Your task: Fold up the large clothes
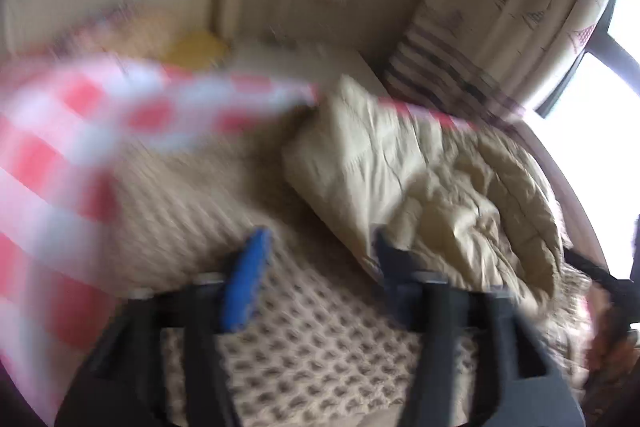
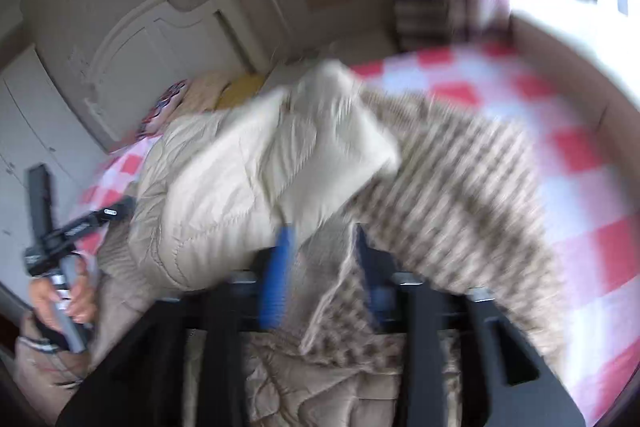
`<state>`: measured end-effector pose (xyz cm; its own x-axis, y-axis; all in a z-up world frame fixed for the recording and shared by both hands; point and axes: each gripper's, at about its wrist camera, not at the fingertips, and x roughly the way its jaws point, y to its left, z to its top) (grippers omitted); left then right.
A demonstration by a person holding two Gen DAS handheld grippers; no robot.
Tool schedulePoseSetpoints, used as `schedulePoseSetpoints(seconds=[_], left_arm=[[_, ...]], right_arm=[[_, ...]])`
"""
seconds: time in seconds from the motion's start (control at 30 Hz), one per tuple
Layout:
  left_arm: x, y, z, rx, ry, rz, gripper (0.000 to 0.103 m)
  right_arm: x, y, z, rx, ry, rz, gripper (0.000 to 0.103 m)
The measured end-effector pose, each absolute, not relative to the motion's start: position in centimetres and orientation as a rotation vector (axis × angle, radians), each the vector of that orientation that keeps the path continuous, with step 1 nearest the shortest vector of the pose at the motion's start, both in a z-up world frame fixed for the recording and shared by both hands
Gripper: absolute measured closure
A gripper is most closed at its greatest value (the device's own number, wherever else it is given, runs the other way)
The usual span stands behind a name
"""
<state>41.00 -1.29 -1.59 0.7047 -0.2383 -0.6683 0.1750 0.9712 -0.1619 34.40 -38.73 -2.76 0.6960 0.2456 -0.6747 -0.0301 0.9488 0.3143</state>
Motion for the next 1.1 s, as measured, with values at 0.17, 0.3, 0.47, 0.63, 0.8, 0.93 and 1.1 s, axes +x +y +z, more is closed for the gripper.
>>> schedulePoseSetpoints(seconds=[0.17, 0.3, 0.47, 0.63, 0.8, 0.93, 1.1], left_arm=[[39.9, -5.3, 4.6, 0.025, 0.543, -0.215, 0.003], [43.0, -10.6, 4.3, 0.131, 0.588, -0.236, 0.003], [46.5, -12.3, -4.4, 0.249, 0.823, -0.147, 0.009], [46.1, -9.5, -7.2, 0.143, 0.826, -0.172, 0.006], [45.9, -9.7, -7.5, 0.144, 0.825, -0.143, 0.002], [46.3, -9.4, -7.6, 0.106, 0.839, -0.152, 0.002], [46.3, -9.4, -7.3, 0.103, 0.839, -0.148, 0.002]], right_arm=[[36.0, -36.2, 1.9, 0.128, 0.626, 0.164, 0.022], [40.0, -33.3, 1.9, 0.049, 0.648, 0.179, 0.038], [42.4, -34.5, -4.0, 0.142, 0.816, 0.126, 0.049], [42.4, -36.6, -6.9, 0.210, 0.864, 0.182, 0.056], [42.2, -37.4, -7.0, 0.255, 0.834, 0.193, 0.056], [40.9, -38.0, -4.7, 0.277, 0.751, 0.137, 0.057], [42.0, -34.2, -2.1, -0.038, 0.688, -0.002, 0.057]])
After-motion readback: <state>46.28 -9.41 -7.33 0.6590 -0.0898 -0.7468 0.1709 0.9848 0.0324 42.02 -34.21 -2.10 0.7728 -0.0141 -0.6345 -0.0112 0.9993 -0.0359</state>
